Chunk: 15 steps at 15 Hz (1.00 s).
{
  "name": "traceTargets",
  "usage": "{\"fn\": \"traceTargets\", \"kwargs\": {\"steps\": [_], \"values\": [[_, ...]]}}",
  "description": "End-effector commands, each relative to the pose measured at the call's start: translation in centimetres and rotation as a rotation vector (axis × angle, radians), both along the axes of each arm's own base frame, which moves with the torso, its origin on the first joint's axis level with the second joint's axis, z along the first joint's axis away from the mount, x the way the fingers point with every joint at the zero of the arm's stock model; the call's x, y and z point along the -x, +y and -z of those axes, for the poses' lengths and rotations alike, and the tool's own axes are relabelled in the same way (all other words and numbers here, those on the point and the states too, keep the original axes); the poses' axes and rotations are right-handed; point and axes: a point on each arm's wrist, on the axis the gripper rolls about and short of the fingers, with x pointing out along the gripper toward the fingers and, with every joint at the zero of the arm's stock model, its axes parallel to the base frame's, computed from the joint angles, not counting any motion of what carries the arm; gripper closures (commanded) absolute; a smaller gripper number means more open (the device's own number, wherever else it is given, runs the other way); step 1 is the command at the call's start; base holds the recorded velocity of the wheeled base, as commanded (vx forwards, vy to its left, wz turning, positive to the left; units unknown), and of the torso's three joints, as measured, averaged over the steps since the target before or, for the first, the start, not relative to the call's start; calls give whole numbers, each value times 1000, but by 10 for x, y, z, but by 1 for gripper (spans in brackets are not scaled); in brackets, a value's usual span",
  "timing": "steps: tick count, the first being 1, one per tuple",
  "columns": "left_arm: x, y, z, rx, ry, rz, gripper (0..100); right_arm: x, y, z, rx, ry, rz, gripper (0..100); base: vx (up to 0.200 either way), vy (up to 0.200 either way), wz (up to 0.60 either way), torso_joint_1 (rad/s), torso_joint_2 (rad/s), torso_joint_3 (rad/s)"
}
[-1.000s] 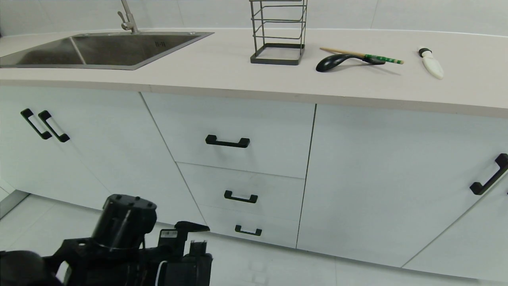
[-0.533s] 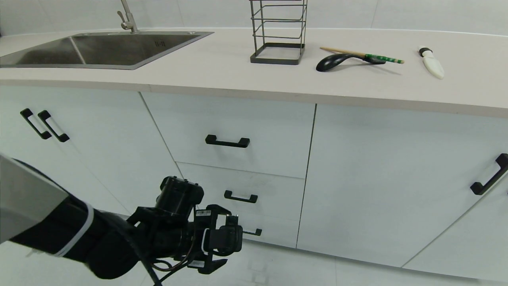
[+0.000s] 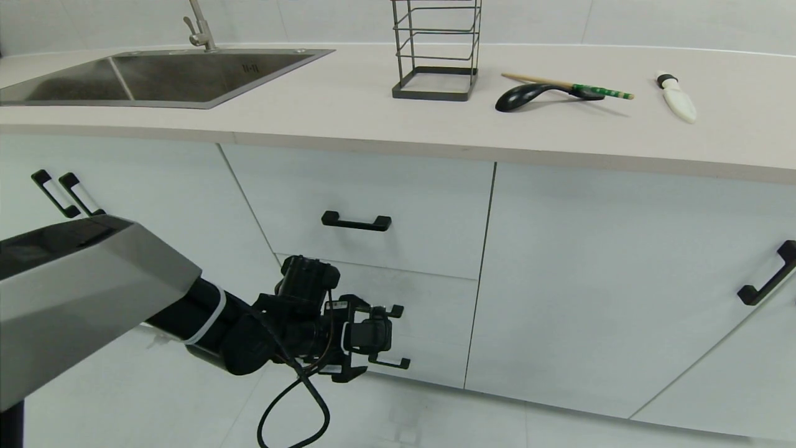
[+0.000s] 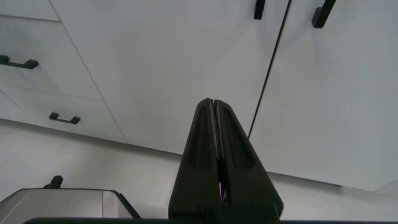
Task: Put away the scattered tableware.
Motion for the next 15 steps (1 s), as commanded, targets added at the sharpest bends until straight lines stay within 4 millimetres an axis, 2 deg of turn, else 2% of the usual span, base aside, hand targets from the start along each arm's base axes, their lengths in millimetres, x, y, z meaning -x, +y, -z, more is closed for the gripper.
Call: {"fn": "traceTargets", "kwargs": {"steps": [1, 12, 15], "values": [[-15, 3, 14, -6, 17, -21, 0, 0, 0, 0, 0, 1, 0, 100, 0, 0, 0, 0, 0, 0], [-34, -8, 17, 16, -35, -8, 0, 0, 0, 0, 0, 1, 0, 100, 0, 0, 0, 0, 0, 0], [-37, -10, 31, 13, -20, -9, 0, 0, 0, 0, 0, 1, 0, 100, 0, 0, 0, 0, 0, 0]]}}
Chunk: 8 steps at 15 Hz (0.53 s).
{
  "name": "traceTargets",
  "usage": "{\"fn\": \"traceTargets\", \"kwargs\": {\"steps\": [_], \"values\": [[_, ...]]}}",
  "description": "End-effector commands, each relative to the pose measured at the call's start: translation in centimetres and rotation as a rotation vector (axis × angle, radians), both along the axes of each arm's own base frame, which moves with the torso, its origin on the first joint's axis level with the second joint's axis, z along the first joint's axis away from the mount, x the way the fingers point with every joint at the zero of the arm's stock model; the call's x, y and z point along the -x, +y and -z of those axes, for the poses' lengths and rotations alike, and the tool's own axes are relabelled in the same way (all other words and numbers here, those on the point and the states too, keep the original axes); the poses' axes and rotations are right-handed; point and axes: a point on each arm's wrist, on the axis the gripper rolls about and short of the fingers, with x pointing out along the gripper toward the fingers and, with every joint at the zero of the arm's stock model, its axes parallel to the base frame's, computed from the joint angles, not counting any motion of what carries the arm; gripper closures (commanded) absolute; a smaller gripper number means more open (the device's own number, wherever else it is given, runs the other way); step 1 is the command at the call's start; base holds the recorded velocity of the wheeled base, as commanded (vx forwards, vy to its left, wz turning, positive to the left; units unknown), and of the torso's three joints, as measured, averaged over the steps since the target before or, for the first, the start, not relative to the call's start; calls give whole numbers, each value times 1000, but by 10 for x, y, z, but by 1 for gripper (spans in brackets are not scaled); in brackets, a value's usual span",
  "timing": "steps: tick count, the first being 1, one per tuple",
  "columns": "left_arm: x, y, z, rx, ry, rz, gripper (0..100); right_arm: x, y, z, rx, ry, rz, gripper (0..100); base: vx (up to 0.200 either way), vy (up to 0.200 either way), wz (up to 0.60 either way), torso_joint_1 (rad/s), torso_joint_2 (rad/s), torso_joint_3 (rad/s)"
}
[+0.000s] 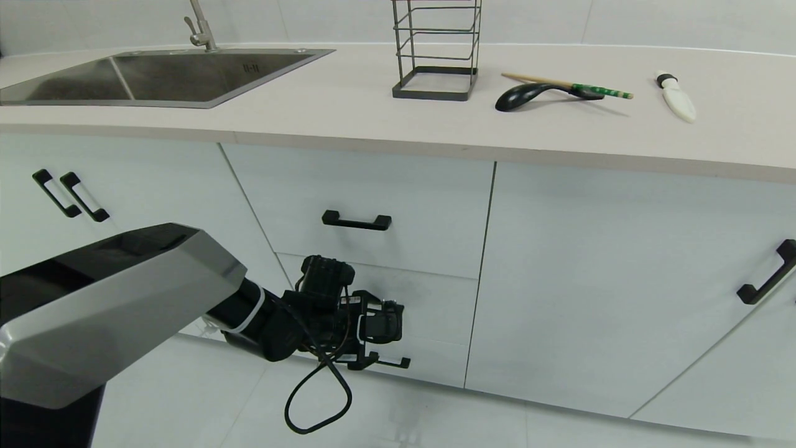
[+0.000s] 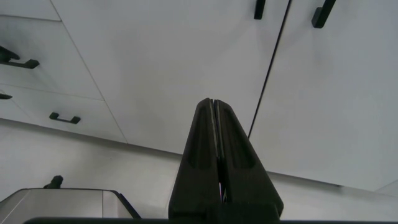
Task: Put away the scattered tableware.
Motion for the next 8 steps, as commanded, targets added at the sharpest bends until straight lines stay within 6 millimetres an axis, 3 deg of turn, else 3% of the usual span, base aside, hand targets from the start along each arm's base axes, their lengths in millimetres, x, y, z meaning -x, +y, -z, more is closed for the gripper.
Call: {"fn": "traceTargets", "kwargs": {"steps": [1, 8], "values": [[-2, 0, 10, -6, 12, -2, 0, 0, 0, 0, 0, 1, -1, 100, 0, 0, 0, 0, 0, 0], [21, -1, 21, -32, 82, 19, 0, 0, 0, 0, 0, 1, -1, 100, 0, 0, 0, 0, 0, 0]]}}
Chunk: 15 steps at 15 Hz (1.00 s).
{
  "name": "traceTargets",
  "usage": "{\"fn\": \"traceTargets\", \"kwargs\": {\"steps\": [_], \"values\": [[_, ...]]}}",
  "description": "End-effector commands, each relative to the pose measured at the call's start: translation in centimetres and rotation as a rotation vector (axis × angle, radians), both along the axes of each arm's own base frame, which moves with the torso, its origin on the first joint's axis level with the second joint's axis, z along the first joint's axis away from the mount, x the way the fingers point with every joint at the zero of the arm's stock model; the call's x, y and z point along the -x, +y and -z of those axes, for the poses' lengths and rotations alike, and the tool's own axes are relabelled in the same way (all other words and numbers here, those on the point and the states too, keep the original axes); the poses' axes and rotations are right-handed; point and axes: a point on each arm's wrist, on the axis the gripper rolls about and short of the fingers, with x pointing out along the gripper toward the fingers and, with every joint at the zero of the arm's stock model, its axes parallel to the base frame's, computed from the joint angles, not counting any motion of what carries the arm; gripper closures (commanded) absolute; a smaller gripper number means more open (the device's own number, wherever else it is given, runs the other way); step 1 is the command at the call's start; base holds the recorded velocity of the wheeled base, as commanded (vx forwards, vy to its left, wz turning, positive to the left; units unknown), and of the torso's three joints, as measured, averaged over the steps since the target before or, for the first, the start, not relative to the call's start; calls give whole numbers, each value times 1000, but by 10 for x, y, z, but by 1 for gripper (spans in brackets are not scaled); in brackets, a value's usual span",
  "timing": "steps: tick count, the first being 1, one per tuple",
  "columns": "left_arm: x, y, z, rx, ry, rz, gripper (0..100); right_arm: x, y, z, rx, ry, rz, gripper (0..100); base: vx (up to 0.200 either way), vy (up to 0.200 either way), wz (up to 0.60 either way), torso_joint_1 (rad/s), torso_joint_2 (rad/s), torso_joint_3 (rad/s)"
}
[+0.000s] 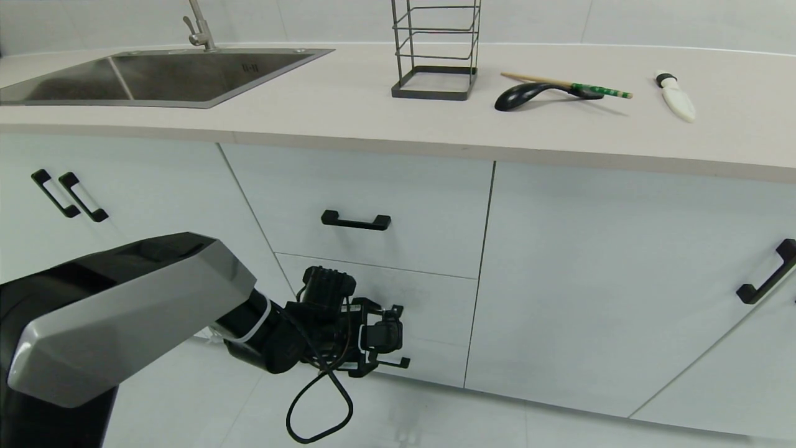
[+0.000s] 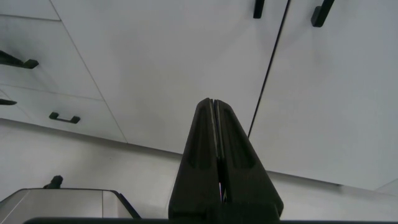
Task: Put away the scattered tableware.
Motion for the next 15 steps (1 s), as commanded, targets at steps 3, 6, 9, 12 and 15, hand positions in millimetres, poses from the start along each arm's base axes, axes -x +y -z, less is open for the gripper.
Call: {"fn": "traceTargets", "kwargs": {"steps": [3, 6, 9, 12, 15], "values": [[15, 5, -9, -7, 26, 6, 0, 0, 0, 0, 0, 1, -1, 100, 0, 0, 0, 0, 0, 0], [20, 7, -14, -6, 25, 5, 0, 0, 0, 0, 0, 1, -1, 100, 0, 0, 0, 0, 0, 0], [34, 13, -26, -4, 21, 5, 0, 0, 0, 0, 0, 1, -1, 100, 0, 0, 0, 0, 0, 0], [56, 18, -58, 20, -41, 21, 0, 0, 0, 0, 0, 1, -1, 100, 0, 0, 0, 0, 0, 0], [96, 14, -99, 74, -122, 74, 0, 0, 0, 0, 0, 1, -1, 100, 0, 0, 0, 0, 0, 0]]}}
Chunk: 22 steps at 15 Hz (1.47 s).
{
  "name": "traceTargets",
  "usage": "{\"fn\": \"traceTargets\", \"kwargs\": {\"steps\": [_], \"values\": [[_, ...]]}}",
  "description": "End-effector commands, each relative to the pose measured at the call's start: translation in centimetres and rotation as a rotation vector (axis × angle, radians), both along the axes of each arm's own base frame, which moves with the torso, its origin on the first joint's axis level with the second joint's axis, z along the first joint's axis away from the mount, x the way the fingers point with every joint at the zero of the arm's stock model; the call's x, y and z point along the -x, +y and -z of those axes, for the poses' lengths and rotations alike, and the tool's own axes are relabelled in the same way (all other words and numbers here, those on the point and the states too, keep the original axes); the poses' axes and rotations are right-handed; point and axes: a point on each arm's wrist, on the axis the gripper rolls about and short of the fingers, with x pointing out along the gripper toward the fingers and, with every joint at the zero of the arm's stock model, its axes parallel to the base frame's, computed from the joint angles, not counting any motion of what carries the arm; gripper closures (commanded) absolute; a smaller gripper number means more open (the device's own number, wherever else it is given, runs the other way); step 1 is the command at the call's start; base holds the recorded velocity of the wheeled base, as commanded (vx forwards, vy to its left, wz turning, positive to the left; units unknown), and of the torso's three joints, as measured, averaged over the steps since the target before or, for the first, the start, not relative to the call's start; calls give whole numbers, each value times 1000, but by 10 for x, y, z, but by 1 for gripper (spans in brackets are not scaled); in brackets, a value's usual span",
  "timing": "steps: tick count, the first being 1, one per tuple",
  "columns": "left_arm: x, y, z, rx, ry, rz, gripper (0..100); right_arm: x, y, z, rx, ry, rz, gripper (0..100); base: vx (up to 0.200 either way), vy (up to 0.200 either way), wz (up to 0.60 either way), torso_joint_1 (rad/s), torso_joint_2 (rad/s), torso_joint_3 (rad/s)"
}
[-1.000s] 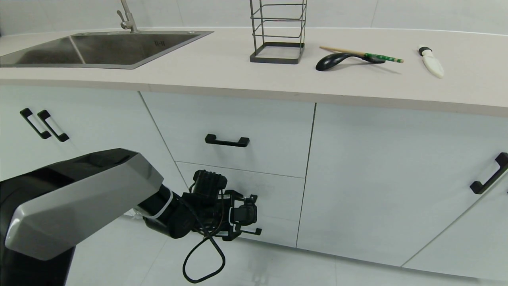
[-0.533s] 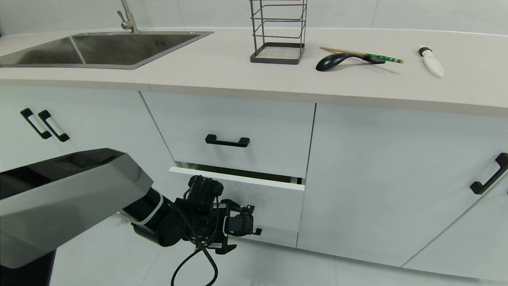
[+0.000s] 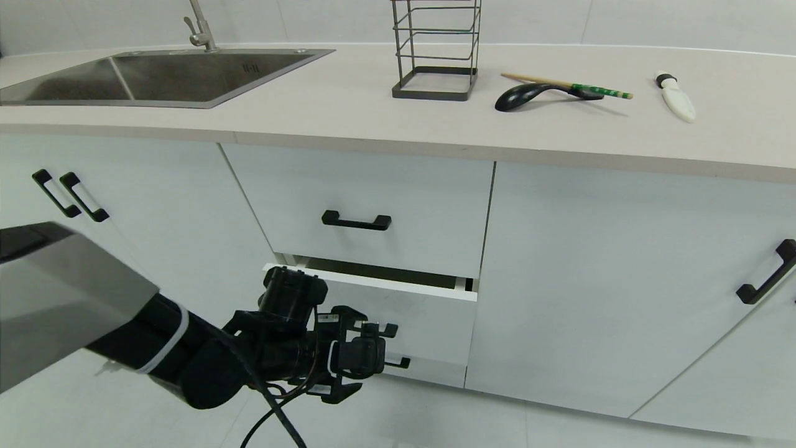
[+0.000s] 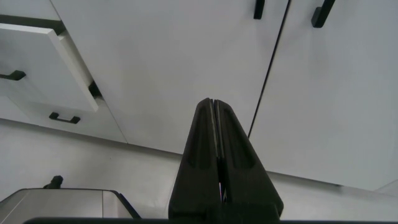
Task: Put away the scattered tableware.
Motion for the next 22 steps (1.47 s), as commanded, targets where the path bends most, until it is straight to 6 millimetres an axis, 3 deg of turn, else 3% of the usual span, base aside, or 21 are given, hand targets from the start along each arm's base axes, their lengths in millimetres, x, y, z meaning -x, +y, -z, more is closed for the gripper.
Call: {"fn": "traceTargets", "kwargs": {"steps": [1, 3, 6, 8, 12, 15, 22], "values": [[42, -4, -52, 86, -117, 50, 0, 0, 0, 0, 0, 1, 0, 100, 0, 0, 0, 0, 0, 0], [51, -6, -75, 161, -159, 36, 0, 0, 0, 0, 0, 1, 0, 100, 0, 0, 0, 0, 0, 0], [37, -6, -87, 203, -193, -1, 0, 0, 0, 0, 0, 1, 0, 100, 0, 0, 0, 0, 0, 0], [25, -11, -80, 208, -166, -10, 0, 0, 0, 0, 0, 1, 0, 100, 0, 0, 0, 0, 0, 0], [-14, -23, -47, 196, -89, -48, 0, 0, 0, 0, 0, 1, 0, 100, 0, 0, 0, 0, 0, 0], [-40, -19, -44, 174, -134, -30, 0, 0, 0, 0, 0, 1, 0, 100, 0, 0, 0, 0, 0, 0], [-44, -15, -35, 157, -117, -35, 0, 0, 0, 0, 0, 1, 0, 100, 0, 0, 0, 0, 0, 0]]}}
